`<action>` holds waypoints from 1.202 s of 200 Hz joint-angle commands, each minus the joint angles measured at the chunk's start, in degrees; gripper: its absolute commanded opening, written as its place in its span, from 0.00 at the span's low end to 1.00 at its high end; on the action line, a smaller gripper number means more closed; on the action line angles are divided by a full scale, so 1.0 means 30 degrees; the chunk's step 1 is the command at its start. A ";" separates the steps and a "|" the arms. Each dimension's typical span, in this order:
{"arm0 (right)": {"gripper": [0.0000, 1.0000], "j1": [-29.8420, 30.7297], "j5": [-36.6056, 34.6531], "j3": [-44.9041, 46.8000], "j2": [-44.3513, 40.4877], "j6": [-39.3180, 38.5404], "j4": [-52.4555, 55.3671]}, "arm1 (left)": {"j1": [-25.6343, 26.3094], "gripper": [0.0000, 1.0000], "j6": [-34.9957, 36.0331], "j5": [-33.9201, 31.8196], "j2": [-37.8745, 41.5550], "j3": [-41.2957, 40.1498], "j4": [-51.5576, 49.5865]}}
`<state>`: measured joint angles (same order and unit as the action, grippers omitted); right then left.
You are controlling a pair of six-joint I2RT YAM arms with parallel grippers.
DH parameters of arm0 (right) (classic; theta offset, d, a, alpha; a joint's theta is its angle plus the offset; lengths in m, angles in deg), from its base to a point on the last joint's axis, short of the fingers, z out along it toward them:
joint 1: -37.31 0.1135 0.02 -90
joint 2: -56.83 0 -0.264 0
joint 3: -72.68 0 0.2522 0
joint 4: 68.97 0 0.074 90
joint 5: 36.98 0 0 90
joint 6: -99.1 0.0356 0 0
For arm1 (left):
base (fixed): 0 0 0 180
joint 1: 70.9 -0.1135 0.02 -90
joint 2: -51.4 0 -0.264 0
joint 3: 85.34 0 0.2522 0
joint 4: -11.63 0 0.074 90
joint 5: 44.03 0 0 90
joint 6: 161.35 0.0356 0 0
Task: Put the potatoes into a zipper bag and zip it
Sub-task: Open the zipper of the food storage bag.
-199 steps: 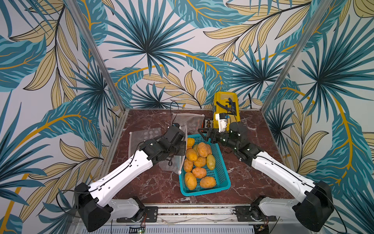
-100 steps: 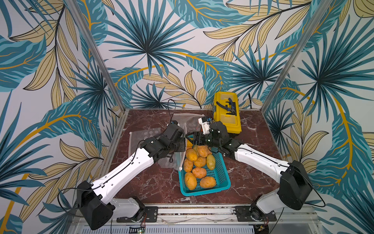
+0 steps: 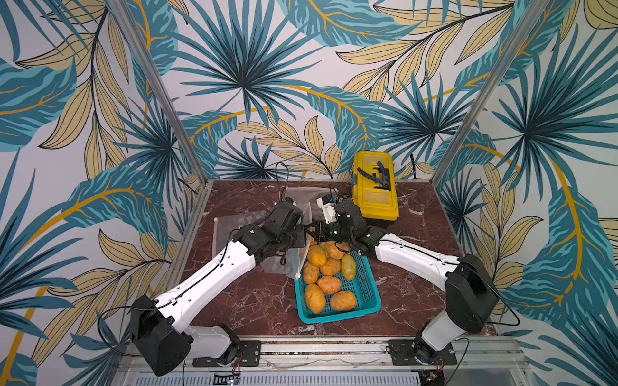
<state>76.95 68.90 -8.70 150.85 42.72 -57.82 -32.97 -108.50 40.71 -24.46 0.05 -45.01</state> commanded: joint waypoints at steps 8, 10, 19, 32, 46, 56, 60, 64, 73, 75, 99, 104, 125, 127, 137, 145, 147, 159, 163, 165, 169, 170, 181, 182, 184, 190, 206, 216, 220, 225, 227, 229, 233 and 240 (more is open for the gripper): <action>0.02 0.0041 -0.1354 0.0027 -0.0260 -0.1158 0.1331 | -0.0270 0.00 -0.0767 -0.1194 0.1221 0.0105 0.0089; 0.02 0.0033 -0.1444 0.0057 -0.0293 -0.1226 0.1381 | -0.0271 0.00 -0.0866 -0.1445 0.1310 0.0105 -0.0099; 0.00 0.0045 -0.1704 0.0235 -0.0465 -0.1488 0.1459 | -0.0288 0.00 -0.1382 -0.2568 0.1613 0.0238 -0.0931; 0.00 0.0064 -0.1845 0.0411 -0.0671 -0.1840 0.1598 | -0.0293 0.00 -0.2401 -0.4019 0.1816 0.0457 -0.2268; 0.00 0.0224 -0.2183 0.0699 -0.0919 -0.2280 0.1734 | -0.0282 0.00 -0.2897 -0.4577 0.1969 0.0638 -0.3106; 0.00 0.0389 -0.2586 0.0905 -0.1160 -0.2678 0.1905 | -0.0292 0.00 -0.3505 -0.4948 0.2232 0.0318 -0.3104; 0.00 0.0475 -0.2800 0.1006 -0.1253 -0.2822 0.1948 | -0.0298 0.00 -0.3719 -0.5084 0.2313 0.0240 -0.3124; 0.00 0.0535 -0.2960 0.1141 -0.1391 -0.2945 0.1994 | -0.0302 0.00 -0.3890 -0.5217 0.2378 0.0259 -0.3184; 0.00 0.0737 -0.3530 0.1497 -0.1726 -0.3184 0.2015 | -0.0284 0.00 -0.3995 -0.5186 0.2721 0.0173 -0.3143; 0.00 0.0778 -0.3695 0.1590 -0.1802 -0.3211 0.2028 | -0.0289 0.00 -0.3973 -0.5168 0.2805 0.0130 -0.3127; 0.00 0.1464 -0.5248 0.2681 -0.2799 -0.3396 0.1994 | -0.0207 0.00 -0.3744 -0.6827 0.3728 -0.0510 -0.3152; 0.00 0.1654 -0.5683 0.2879 -0.2936 -0.3387 0.2010 | -0.0199 0.00 -0.4019 -0.7230 0.3919 -0.0807 -0.3149; 0.00 0.2924 -0.7363 0.3618 -0.3415 -0.3241 0.1951 | 0.0004 0.00 -0.4867 -0.7331 0.4390 -0.1649 -0.3090; 0.00 0.3024 -0.7473 0.3694 -0.3440 -0.3204 0.1895 | 0.0098 0.00 -0.4894 -0.7425 0.4409 -0.1681 -0.3084; 0.00 0.3584 -0.7831 0.4160 -0.3587 -0.3016 0.1293 | 0.0983 0.00 -0.4867 -0.8249 0.4552 -0.1711 -0.3110; 0.00 0.3851 -0.7720 0.4440 -0.3545 -0.2829 0.0668 | 0.1767 0.00 -0.4919 -0.9029 0.4676 -0.1710 -0.3129; 0.00 0.3900 -0.7702 0.4471 -0.3517 -0.2742 0.0527 | 0.1916 0.00 -0.4951 -0.9154 0.4708 -0.1755 -0.3167; 0.00 0.4105 -0.7536 0.4578 -0.3201 -0.2231 -0.0163 | 0.2196 0.00 -0.5512 -0.9006 0.5134 -0.2333 -0.3113; 0.00 0.4130 -0.7521 0.4557 -0.3082 -0.2099 -0.0337 | 0.2251 0.00 -0.5871 -0.8883 0.5330 -0.2634 -0.3112; 0.00 0.4131 -0.7520 0.4552 -0.3020 -0.2039 -0.0391 | 0.2264 0.00 -0.6083 -0.8861 0.5435 -0.2762 -0.3090; 0.00 0.4190 -0.7542 0.4482 -0.2878 -0.1922 -0.0483 | 0.2290 0.00 -0.6434 -0.8879 0.5613 -0.3058 -0.3083; 0.00 0.4204 -0.7545 0.4472 -0.2870 -0.1893 -0.0494 | 0.2308 0.00 -0.6504 -0.8881 0.5634 -0.3127 -0.3082; 0.00 0.4336 -0.7602 0.4404 -0.2641 -0.1754 -0.0755 | 0.2377 0.00 -0.6879 -0.8905 0.5958 -0.3553 -0.3084; 0.00 0.4351 -0.7575 0.4403 -0.2620 -0.1735 -0.0792 | 0.2366 0.00 -0.6872 -0.8923 0.5983 -0.3594 -0.3098; 0.00 0.4362 -0.7599 0.4403 -0.2590 -0.1743 -0.0871 | 0.2373 0.00 -0.6904 -0.8951 0.6023 -0.3624 -0.3108; 0.00 0.4435 -0.7679 0.4432 -0.2494 -0.1733 -0.1038 | 0.2362 0.00 -0.6953 -0.9047 0.6064 -0.3669 -0.3128; 0.00 0.4455 -0.7650 0.4364 -0.2264 -0.1899 -0.1234 | 0.2404 0.00 -0.6573 -0.8748 0.5937 -0.3491 -0.3089; 0.00 0.4454 -0.7608 0.4190 -0.2120 -0.2184 -0.1164 | 0.2470 0.00 -0.6886 -0.8883 0.5900 -0.3523 -0.3144; 0.00 0.4454 -0.7553 0.4097 -0.2038 -0.2288 -0.1082 | 0.2445 0.00 -0.7127 -0.9000 0.5949 -0.3662 -0.3101; 0.00 0.4453 -0.7531 0.3962 -0.1935 -0.2454 -0.0912 | 0.2444 0.00 -0.7354 -0.9240 0.6067 -0.3857 -0.3111; 0.00 0.4461 -0.7522 0.3897 -0.1913 -0.2531 -0.0820 | 0.2466 0.00 -0.7420 -0.9353 0.6103 -0.3925 -0.3111; 0.00 0.4455 -0.7520 0.3859 -0.1900 -0.2594 -0.0768 | 0.2456 0.00 -0.7488 -0.9483 0.6156 -0.4007 -0.3097; 0.00 0.4468 -0.7512 0.3798 -0.1854 -0.2729 -0.0669 | 0.2463 0.00 -0.7652 -0.9806 0.6275 -0.4174 -0.3085; 0.00 0.4483 -0.7589 0.3796 -0.1837 -0.2924 -0.0572 | 0.2442 0.00 -0.7816 -1.0394 0.6451 -0.4276 -0.3111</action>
<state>90.09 47.21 3.63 144.14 36.03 -59.61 -25.82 -128.85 14.76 -6.95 -11.03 -54.08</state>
